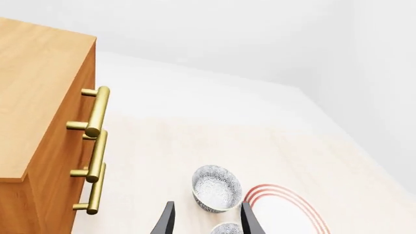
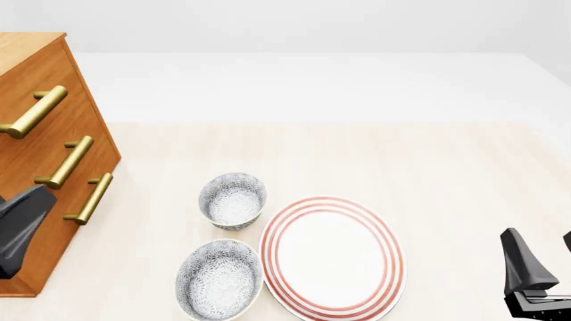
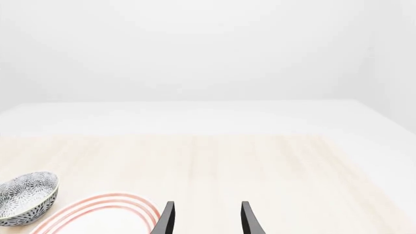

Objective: Stack the bowl in the middle on the bowl at the back.

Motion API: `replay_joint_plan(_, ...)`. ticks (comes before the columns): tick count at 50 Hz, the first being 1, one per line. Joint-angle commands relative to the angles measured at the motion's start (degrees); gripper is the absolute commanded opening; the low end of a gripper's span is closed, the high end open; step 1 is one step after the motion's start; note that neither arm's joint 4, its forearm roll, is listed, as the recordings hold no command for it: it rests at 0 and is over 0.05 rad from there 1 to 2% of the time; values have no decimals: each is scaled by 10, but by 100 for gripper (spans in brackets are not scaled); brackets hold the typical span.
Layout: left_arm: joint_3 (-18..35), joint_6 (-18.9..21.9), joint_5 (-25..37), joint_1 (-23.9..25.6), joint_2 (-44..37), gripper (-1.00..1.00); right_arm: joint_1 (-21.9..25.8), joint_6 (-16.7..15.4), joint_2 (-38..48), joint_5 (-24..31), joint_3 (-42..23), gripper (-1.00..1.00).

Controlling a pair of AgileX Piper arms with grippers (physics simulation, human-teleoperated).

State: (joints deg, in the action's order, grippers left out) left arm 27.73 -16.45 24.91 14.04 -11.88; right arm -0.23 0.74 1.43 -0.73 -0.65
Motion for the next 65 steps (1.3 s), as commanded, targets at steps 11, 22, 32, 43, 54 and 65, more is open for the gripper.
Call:
replay_joint_plan(11, 3, -163, 83, 145, -115, 100, 0, 4, -5, 6, -1, 100)
replay_joint_plan(22, -56, -261, 69, 195, -129, 100, 1, 7, -3, 4, -1, 100)
replay_joint_plan(32, -109, -294, 32, 202, -148, 100, 2, 9, -2, 6, -3, 100)
replay_joint_plan(43, -166, -313, -38, 210, -188, 100, 3, 8, 1, 3, -3, 100)
replay_joint_plan(54, -193, -309, -116, 197, -253, 100, 4, 9, 6, -1, -3, 100)
replay_joint_plan(65, -224, -318, -237, 188, -345, 100, 4, 9, 6, -2, -1, 100)
